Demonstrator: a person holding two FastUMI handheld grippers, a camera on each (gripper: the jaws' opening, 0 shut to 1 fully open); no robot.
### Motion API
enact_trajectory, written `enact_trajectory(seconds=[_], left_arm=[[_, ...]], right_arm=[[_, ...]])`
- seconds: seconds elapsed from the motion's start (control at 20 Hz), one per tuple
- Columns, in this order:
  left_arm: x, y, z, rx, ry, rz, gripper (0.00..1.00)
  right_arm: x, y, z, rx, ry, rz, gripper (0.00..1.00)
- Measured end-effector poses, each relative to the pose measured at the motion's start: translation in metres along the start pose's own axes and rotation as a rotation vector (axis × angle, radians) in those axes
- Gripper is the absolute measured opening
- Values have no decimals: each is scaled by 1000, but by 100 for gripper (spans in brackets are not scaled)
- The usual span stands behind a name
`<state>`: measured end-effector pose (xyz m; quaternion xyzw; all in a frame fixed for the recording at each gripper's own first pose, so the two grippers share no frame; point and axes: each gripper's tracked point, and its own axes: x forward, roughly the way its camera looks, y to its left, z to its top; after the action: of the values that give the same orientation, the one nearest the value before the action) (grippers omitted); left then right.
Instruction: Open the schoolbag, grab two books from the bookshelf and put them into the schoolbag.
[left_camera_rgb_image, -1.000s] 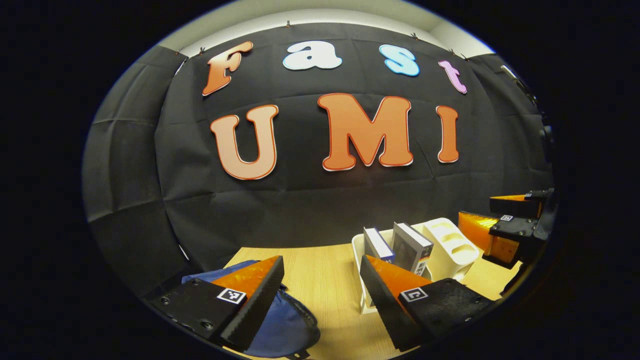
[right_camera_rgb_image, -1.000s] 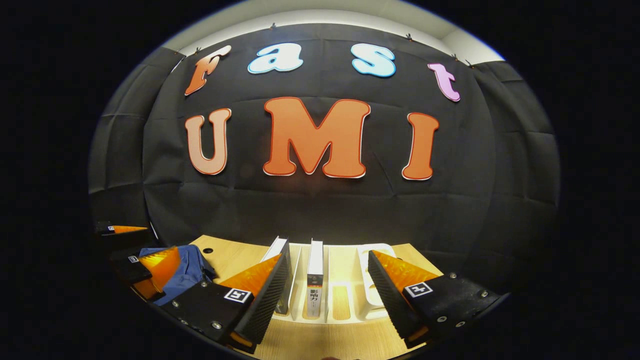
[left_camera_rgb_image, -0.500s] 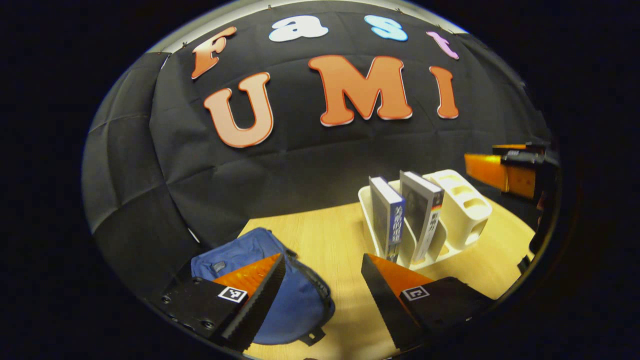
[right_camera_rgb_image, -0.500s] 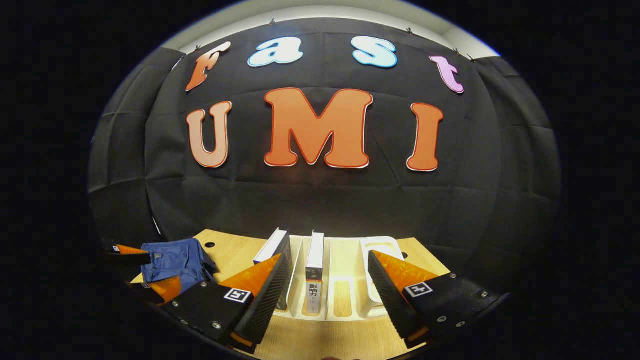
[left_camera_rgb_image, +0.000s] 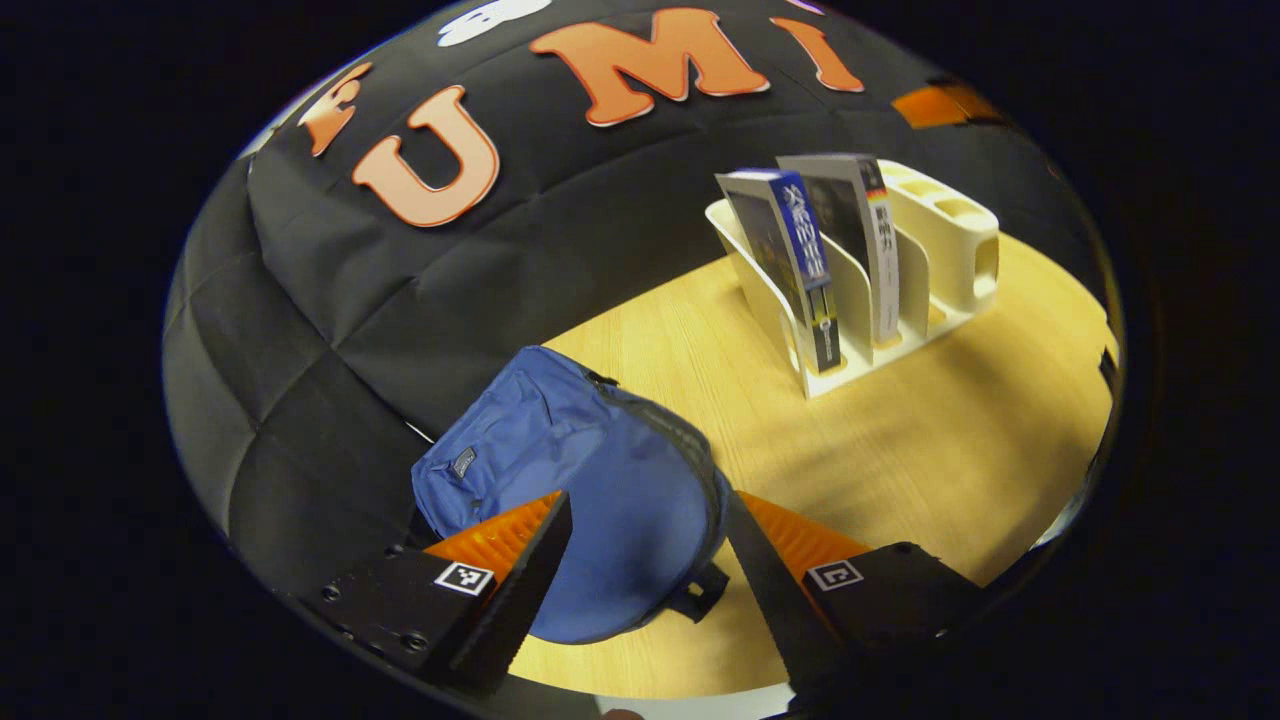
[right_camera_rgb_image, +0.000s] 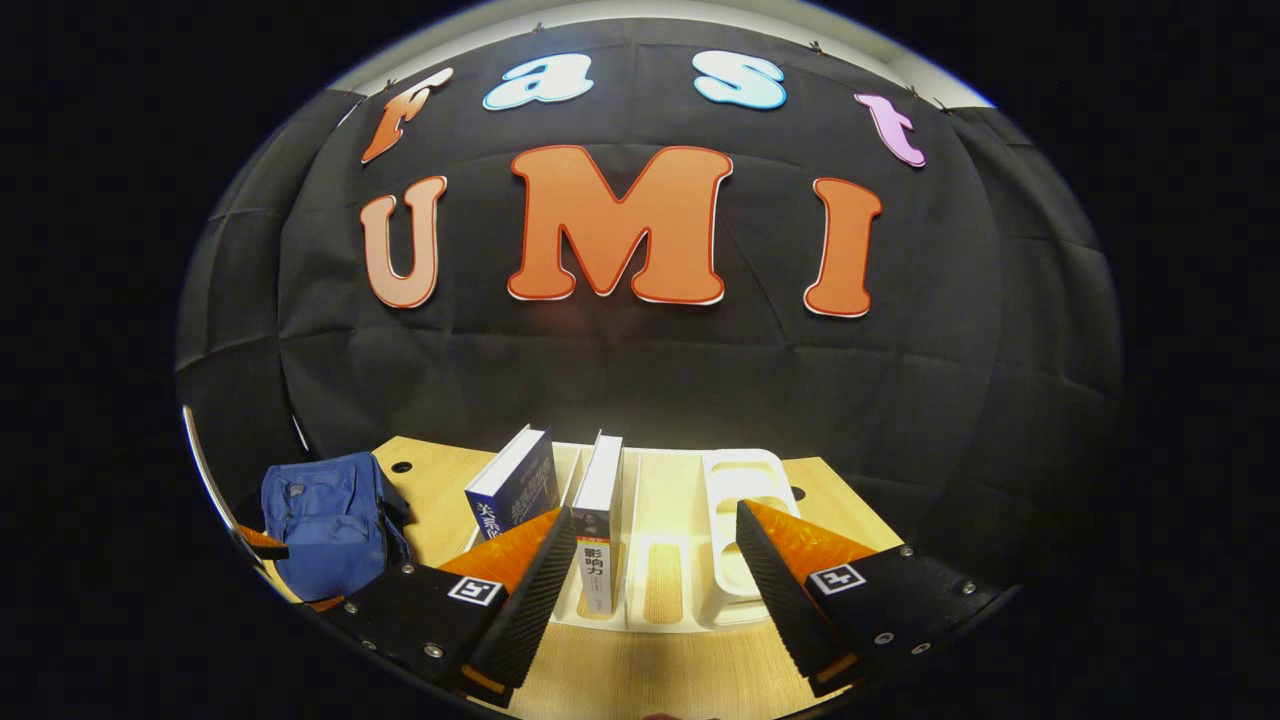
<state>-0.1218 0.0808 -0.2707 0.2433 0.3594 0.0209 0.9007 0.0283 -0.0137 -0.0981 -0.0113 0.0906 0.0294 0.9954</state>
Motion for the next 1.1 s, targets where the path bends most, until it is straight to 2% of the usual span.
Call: enact_trajectory(seconds=[0.5, 0.75, 0.85, 0.95, 1.0, 1.1], left_arm=[[19, -9, -59, 191, 128, 81, 98], [36, 2, -84, 214, 217, 137, 95], [35, 1, -85, 196, 222, 136, 95], [34, 1, -88, 179, 228, 118, 84], [35, -3, -90, 174, 239, 103, 69], [34, -9, -90, 169, 257, 71, 62]], right_arm=[[0, -6, -13, -41, 31, 10, 95], [2, -15, -18, -57, 35, -7, 95], [2, -18, -17, -59, 33, -13, 95], [4, -18, -18, -55, 33, -17, 95], [5, -19, -18, -53, 33, -17, 95], [6, -20, -17, -49, 27, -21, 95]])
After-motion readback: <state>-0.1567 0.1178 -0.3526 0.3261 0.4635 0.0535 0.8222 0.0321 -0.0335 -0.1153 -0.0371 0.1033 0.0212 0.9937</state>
